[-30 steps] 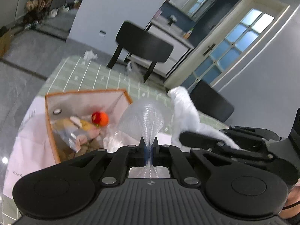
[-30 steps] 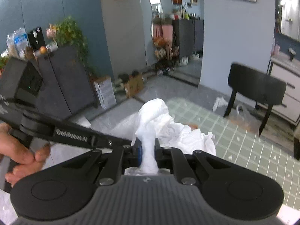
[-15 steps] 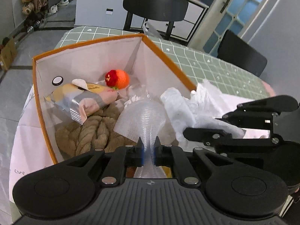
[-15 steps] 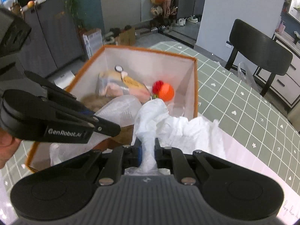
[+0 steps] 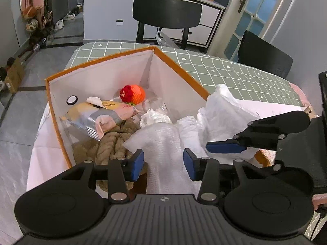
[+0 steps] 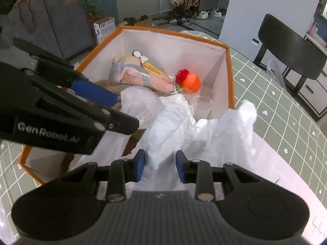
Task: Organize soft objects
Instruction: 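Open the right tool to drop the tissue into the orange box, then move both tools away from the box toward the knitted ball and pouch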
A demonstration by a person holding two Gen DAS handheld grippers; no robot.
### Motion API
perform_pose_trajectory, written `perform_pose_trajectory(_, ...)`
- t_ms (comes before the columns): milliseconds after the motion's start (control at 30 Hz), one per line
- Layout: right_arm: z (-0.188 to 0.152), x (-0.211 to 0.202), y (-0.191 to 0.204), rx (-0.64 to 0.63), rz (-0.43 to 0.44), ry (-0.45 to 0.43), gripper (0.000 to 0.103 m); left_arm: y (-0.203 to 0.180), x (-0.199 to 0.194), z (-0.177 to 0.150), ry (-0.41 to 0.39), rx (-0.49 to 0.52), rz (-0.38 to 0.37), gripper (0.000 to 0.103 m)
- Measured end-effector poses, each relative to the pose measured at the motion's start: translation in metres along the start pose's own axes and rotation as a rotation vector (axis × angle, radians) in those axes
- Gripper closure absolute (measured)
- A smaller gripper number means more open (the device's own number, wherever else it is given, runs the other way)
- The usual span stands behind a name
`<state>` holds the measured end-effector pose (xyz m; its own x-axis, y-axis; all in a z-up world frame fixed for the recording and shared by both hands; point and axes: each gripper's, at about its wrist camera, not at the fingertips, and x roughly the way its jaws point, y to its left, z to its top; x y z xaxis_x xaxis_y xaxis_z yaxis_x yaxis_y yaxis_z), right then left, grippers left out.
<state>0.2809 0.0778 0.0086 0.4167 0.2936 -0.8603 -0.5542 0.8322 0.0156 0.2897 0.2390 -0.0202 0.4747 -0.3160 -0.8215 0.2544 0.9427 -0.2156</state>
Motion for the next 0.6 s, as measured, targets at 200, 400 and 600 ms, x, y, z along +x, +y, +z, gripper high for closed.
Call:
perform_pose_trajectory(200, -0.001, -0.02, -0.001, -0.006, -0.007, -0.029, 0.071, -0.006, -0.011, -0.001, -0.005, 0.018, 0.016, 0.052)
perform_pose_trajectory(400, -0.005, -0.037, 0.007, -0.009, -0.01, -0.051, 0.071, -0.017, -0.029, -0.004, -0.019, 0.045, 0.022, 0.05)
perform_pose_trajectory(600, -0.017, -0.059, 0.019, -0.023, 0.006, -0.068, 0.071, -0.031, -0.052, -0.016, -0.033, 0.091, 0.021, 0.048)
